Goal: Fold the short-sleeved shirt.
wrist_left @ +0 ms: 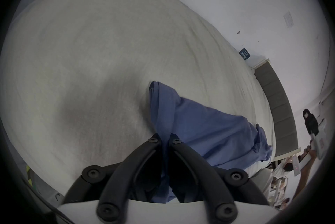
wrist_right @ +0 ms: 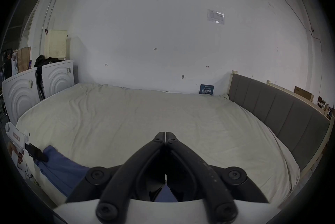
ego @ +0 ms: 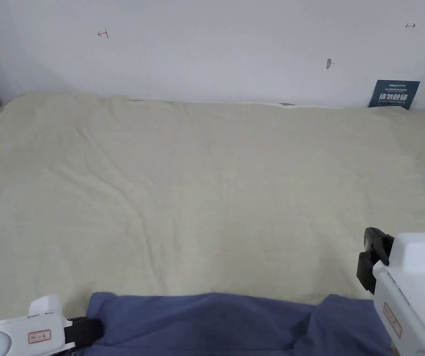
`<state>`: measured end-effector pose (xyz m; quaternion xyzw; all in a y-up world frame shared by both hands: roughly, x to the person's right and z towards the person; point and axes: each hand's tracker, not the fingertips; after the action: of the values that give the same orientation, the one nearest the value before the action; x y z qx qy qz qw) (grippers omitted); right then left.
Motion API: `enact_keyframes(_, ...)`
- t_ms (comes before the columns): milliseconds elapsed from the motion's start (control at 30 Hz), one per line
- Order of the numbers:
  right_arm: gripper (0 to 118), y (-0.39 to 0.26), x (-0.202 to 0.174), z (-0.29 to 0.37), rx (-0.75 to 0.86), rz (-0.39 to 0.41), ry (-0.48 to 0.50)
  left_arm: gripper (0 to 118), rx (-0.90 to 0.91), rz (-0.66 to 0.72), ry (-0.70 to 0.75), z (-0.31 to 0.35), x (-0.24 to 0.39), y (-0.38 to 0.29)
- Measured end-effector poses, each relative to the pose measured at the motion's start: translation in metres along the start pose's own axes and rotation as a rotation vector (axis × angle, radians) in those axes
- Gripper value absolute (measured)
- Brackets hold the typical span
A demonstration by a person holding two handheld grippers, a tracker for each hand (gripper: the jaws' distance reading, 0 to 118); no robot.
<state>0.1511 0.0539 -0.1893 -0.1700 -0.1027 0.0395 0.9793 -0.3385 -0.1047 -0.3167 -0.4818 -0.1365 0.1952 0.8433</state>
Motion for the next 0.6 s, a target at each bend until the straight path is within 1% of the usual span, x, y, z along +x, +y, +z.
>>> enact_keyframes(200, 1, 0.006, 0.009, 0.003, 0.021, -0.003, -0.006, 7, 0.092, 0.012, -0.013, 0.041, -0.002, 0.020)
enact_keyframes(300, 1, 0.009, 0.013, 0.006, 0.035, -0.010, -0.007, 7, 0.131, -0.012, 0.062, 0.064, -0.003, 0.024)
enact_keyframes(367, 1, 0.010, 0.015, 0.009, 0.043, -0.015, -0.006, 7, 0.137, 0.009, 0.119, 0.076, -0.015, 0.029)
enact_keyframes(467, 1, 0.009, 0.019, 0.011, 0.051, -0.020, -0.002, 7, 0.134, 0.036, 0.162, 0.083, -0.031, 0.034)
enact_keyframes(600, 1, 0.009, 0.021, 0.016, 0.060, -0.024, 0.001, 7, 0.134, 0.001, 0.160, 0.087, 0.000, 0.033)
